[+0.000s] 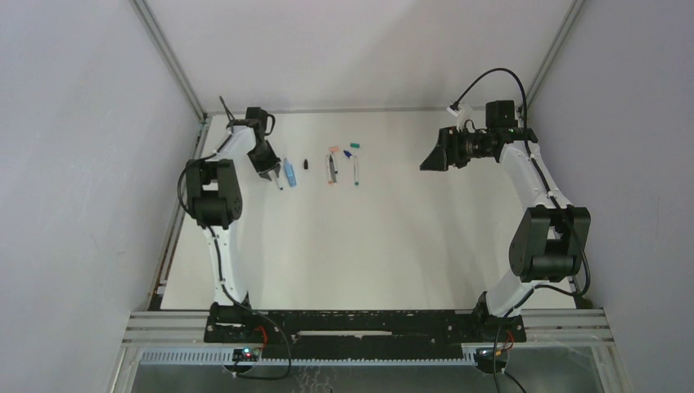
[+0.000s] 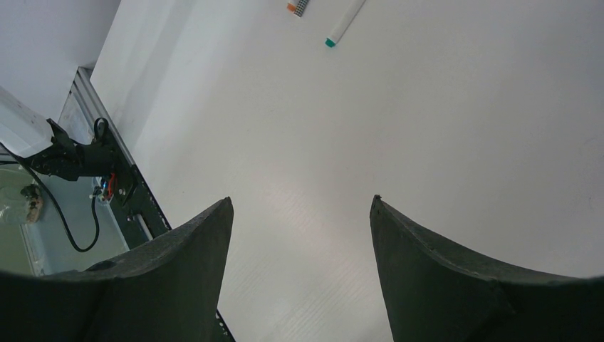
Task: Insert the pens into the pen caps
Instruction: Pick up the pen from the center of the board.
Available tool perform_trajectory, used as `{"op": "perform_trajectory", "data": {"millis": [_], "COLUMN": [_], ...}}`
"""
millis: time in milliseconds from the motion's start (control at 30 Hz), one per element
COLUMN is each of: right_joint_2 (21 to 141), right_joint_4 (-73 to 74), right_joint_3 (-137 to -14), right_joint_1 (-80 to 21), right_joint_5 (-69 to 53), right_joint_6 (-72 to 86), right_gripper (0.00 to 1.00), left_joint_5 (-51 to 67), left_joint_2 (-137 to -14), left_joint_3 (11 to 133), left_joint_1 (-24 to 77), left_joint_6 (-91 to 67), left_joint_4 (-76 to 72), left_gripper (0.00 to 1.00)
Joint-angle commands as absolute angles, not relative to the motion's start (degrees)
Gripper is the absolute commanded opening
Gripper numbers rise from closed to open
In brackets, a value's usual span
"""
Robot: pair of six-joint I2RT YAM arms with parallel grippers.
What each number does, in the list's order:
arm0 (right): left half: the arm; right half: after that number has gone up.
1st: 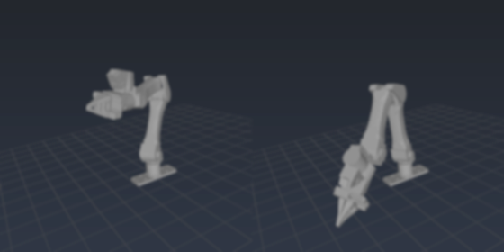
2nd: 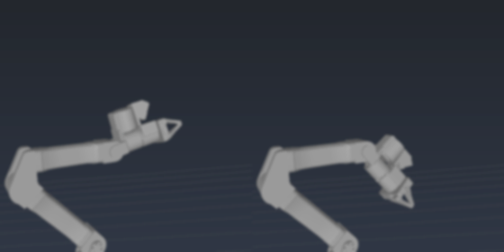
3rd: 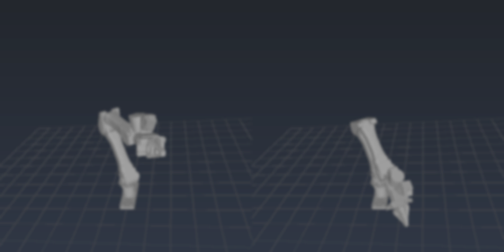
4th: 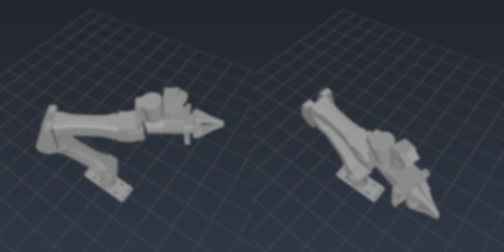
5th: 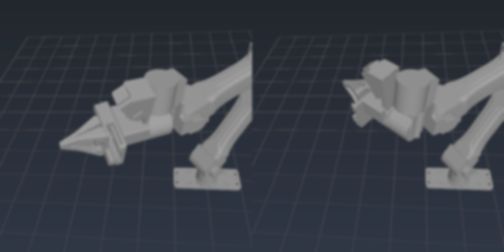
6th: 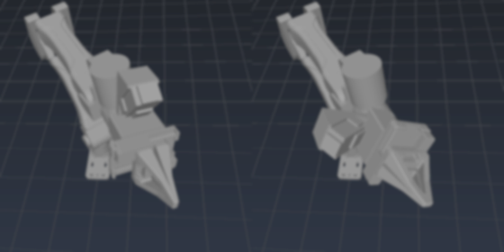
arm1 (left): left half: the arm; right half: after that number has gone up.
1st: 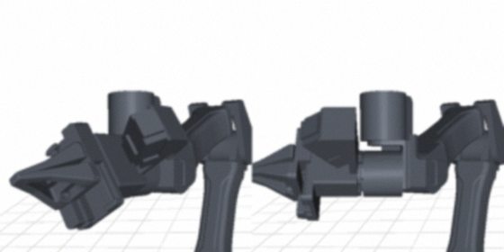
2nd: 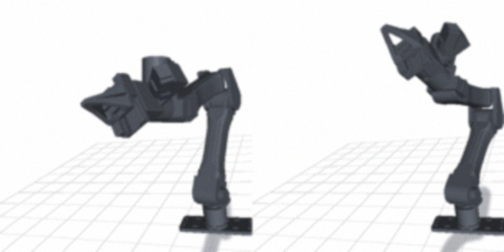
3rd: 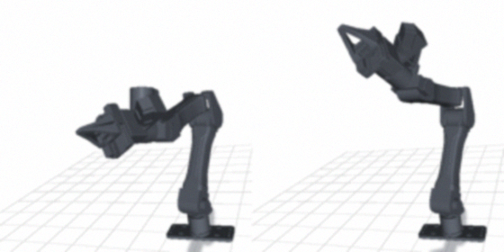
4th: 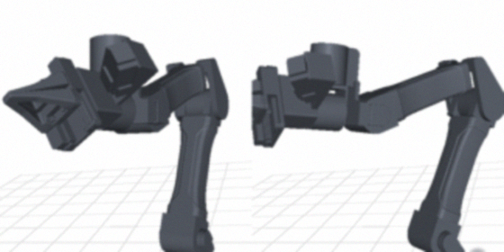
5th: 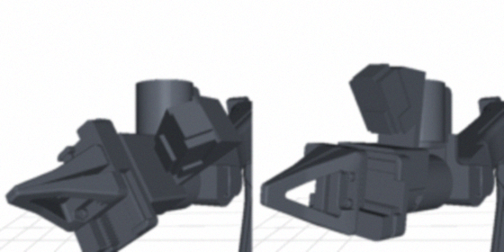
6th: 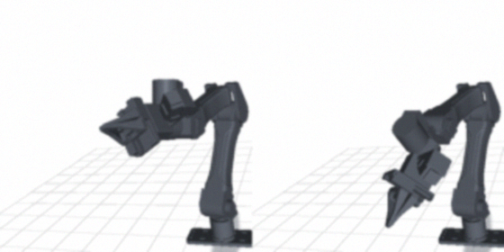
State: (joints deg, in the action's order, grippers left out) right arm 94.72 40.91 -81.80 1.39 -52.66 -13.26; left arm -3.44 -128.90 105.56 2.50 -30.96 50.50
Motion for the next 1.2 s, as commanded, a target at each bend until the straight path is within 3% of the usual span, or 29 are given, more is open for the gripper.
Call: {"op": "perform_trajectory", "data": {"millis": [0, 333, 1000, 1167], "right_joint_2": [92.56, 92.32, 91.46, 91.14], "right_joint_4": [39.75, 39.96, 40.25, 40.15], "right_joint_3": [-82.00, -82.50, -83.41, -83.41], "right_joint_1": [1.84, 2.26, 6.02, 6.37], "right_joint_5": [-53.76, -54.26, -56.38, -57.03], "right_joint_6": [-12.55, -12.28, -11.40, -11.34], "right_gripper": [0.78, 0.78, 0.77, 0.76], "left_joint_5": [-4.40, -5.06, -4.99, -4.25], "left_joint_2": [-128.85, -131.42, -126.57, -126.78], "left_joint_3": [109.15, 113.75, 104.55, 104.68], "left_joint_1": [2.76, 3.86, 4.65, 4.73], "left_joint_6": [-29.88, -30.00, -33.49, -33.40], "left_joint_4": [51.08, 54.90, 55.02, 55.36], "left_gripper": [0.32, 0.30, 0.28, 0.21]}}
